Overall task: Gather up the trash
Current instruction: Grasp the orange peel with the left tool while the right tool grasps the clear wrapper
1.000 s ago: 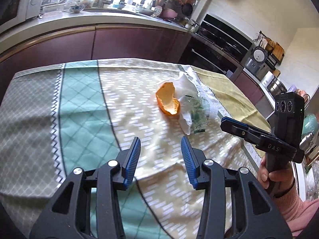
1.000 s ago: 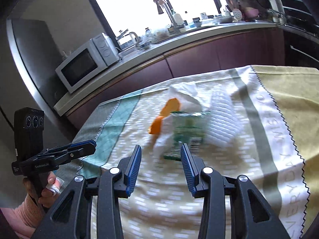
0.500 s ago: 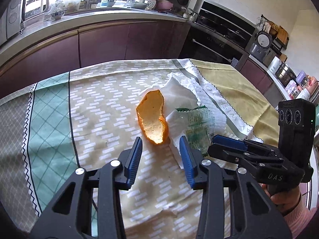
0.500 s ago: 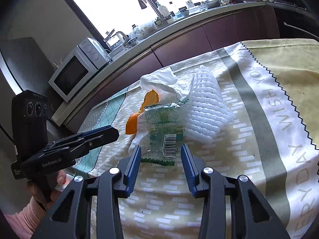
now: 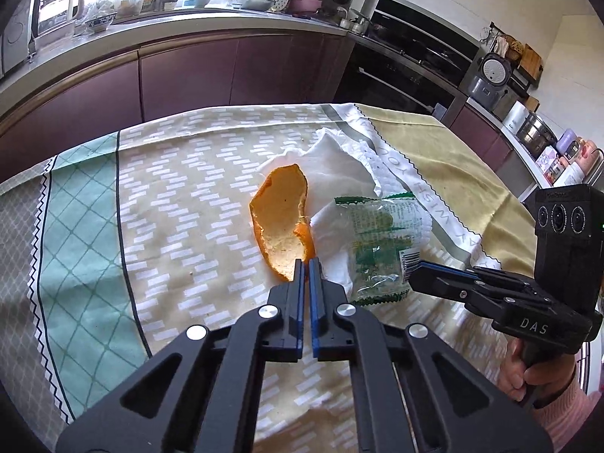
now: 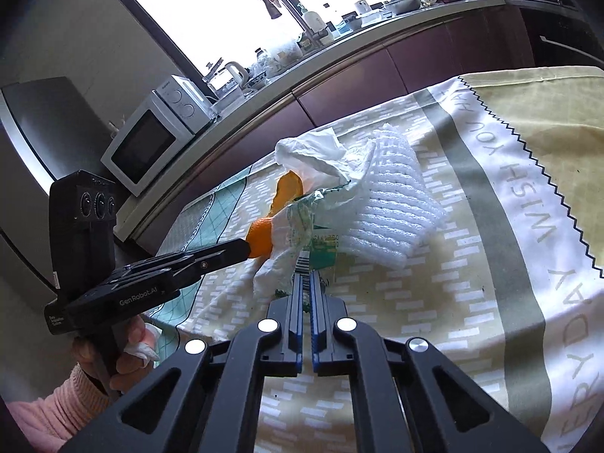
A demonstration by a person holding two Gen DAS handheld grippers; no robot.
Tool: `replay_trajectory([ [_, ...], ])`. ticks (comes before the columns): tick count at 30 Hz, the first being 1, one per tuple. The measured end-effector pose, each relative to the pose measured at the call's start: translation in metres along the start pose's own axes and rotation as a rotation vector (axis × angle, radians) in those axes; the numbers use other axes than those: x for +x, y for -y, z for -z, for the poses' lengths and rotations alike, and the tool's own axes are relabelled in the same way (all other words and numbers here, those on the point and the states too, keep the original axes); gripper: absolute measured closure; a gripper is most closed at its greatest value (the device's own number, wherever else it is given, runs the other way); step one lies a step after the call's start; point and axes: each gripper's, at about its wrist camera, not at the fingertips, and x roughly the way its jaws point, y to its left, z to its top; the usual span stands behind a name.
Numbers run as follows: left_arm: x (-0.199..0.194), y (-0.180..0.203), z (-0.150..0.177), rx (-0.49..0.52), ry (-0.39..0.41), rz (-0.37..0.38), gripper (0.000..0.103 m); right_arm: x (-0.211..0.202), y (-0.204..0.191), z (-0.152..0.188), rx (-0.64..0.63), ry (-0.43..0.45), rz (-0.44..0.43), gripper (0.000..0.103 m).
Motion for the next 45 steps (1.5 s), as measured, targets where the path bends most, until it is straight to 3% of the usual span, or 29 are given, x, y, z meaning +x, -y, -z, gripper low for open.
replay_trajectory([
  [13,-0.06,-0.018,0.022,-0.038,0.078,0.033,0.101,-0.023,-0.011,0.006,-0.031,0.028,-0.011,0.099],
  [14,-0.062,-0.018,0.025,-0.032,0.08,0.034,0.101,-0.023,-0.008,0.006,-0.014,0.03,0.002,0.096],
  [16,-0.064,-0.017,0.029,-0.019,0.076,0.023,0.101,-0.02,0.0,0.006,0.023,0.028,0.035,0.075],
  [19,-0.059,-0.017,0.035,-0.01,0.046,0.019,0.097,-0.009,0.007,0.006,0.054,0.007,0.047,0.072],
  [22,-0.053,-0.014,0.038,0.002,0.031,-0.002,0.082,0.001,0.007,0.005,0.055,-0.004,0.048,0.072],
  [23,-0.052,-0.013,0.038,0.007,0.028,-0.003,0.082,0.005,0.007,0.005,0.058,-0.011,0.05,0.077],
  [24,-0.05,-0.011,0.038,0.014,0.024,-0.006,0.081,0.007,0.008,0.005,0.063,-0.019,0.044,0.092],
  [31,-0.046,0.0,0.044,0.082,0.024,-0.054,0.081,-0.002,0.0,0.01,0.034,-0.003,0.009,0.098],
  [37,-0.055,0.011,0.047,0.141,0.053,-0.059,0.072,-0.02,-0.011,0.01,-0.006,0.023,-0.006,0.101],
  [40,-0.048,0.014,0.042,0.153,0.043,-0.067,0.073,-0.022,-0.014,0.011,-0.017,0.025,-0.016,0.101],
  [43,-0.037,0.015,0.04,0.16,0.004,-0.079,0.097,-0.024,-0.019,0.01,-0.033,0.026,-0.022,0.101],
  [45,-0.032,0.014,0.041,0.159,-0.004,-0.085,0.098,-0.024,-0.022,0.01,-0.051,0.028,-0.02,0.101],
])
